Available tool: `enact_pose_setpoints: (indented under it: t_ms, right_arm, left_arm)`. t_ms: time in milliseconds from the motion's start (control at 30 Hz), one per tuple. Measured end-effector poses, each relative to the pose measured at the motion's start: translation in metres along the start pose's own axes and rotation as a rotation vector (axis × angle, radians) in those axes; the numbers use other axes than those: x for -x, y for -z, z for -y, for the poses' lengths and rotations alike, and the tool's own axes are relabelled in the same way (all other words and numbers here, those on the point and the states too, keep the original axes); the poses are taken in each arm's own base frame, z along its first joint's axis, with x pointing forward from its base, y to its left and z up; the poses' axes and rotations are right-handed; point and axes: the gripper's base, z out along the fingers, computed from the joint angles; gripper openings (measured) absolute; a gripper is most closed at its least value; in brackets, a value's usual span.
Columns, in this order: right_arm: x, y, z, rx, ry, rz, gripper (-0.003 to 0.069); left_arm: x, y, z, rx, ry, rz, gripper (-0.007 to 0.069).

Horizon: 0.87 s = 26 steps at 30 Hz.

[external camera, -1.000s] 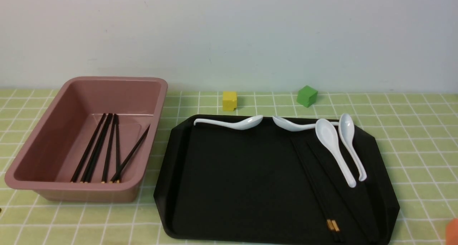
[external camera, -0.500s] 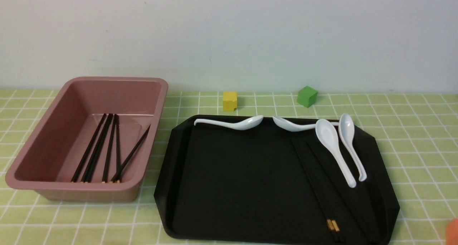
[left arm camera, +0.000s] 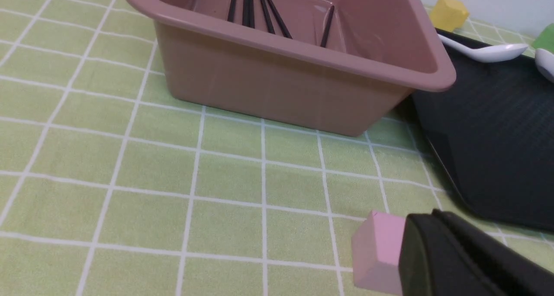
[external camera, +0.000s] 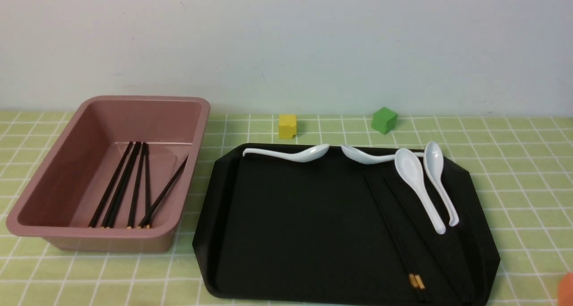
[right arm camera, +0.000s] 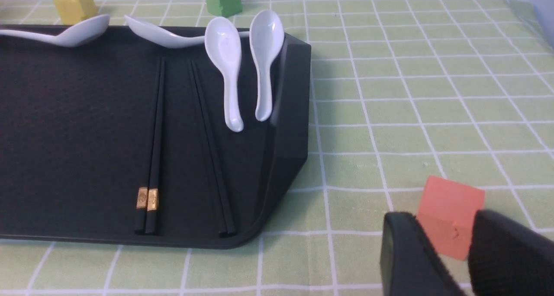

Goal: On green tablecloth take chopsticks from black tray and put them in box.

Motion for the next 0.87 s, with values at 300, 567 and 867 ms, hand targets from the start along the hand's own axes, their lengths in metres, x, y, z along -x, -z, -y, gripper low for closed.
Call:
enact_pose_setpoints:
  t_ms: [300, 567, 867]
  right_arm:
    - [0.0, 0.0, 0.0, 0.0, 0.0, 0.0, 0.024]
    - [0.0, 0.0, 0.0, 0.0, 0.0, 0.0, 0.024]
    - [0.0, 0.0, 0.0, 0.0, 0.0, 0.0, 0.024]
  left_arm:
    - [0.0, 0.0, 0.0, 0.0, -0.001, 0.0, 0.0007]
    - [0.0, 0.0, -0.0001, 0.001, -0.002, 0.0, 0.0008]
    - [0.0, 0.0, -0.0001, 0.001, -0.002, 0.0, 0.0016]
